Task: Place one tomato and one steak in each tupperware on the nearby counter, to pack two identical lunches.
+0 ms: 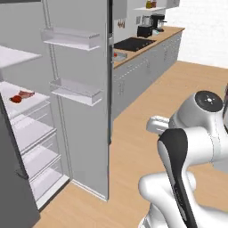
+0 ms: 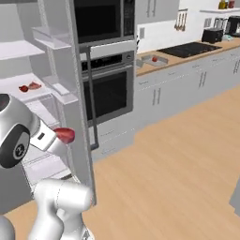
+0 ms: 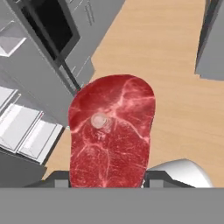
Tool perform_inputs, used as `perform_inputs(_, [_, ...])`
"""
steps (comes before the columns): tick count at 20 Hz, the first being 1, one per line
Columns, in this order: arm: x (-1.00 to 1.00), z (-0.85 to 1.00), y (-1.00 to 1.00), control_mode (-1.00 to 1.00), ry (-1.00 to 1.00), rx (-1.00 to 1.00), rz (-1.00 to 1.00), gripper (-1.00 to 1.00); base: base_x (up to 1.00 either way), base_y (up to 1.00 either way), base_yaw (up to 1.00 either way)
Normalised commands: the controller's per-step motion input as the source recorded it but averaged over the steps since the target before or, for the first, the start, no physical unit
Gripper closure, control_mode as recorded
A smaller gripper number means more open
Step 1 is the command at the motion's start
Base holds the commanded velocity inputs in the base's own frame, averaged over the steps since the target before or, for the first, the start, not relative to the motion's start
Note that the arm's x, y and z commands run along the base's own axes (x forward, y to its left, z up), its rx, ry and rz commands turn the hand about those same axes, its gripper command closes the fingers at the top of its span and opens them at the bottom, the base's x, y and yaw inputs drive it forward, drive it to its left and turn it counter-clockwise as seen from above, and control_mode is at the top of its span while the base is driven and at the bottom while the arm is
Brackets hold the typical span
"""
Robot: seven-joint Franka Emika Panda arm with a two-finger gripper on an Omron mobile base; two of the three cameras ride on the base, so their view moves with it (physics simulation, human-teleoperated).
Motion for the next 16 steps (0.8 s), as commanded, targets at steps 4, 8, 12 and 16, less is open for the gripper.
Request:
perform_inputs(4, [0.0, 0.0, 0.0, 1.0, 0.0, 0.0, 0.0, 1.0, 0.38, -1.0, -0.53])
perform_inputs(8, [0.0, 0.0, 0.0, 1.0, 0.0, 0.0, 0.0, 1.0, 1.0, -1.0, -0.02])
perform_inputs(12, [0.0, 0.0, 0.0, 1.0, 0.0, 0.0, 0.0, 1.0, 1.0, -0.99, 0.0])
perform_inputs(16, [0.0, 0.0, 0.0, 1.0, 0.0, 0.0, 0.0, 1.0, 1.0, -0.98, 0.08])
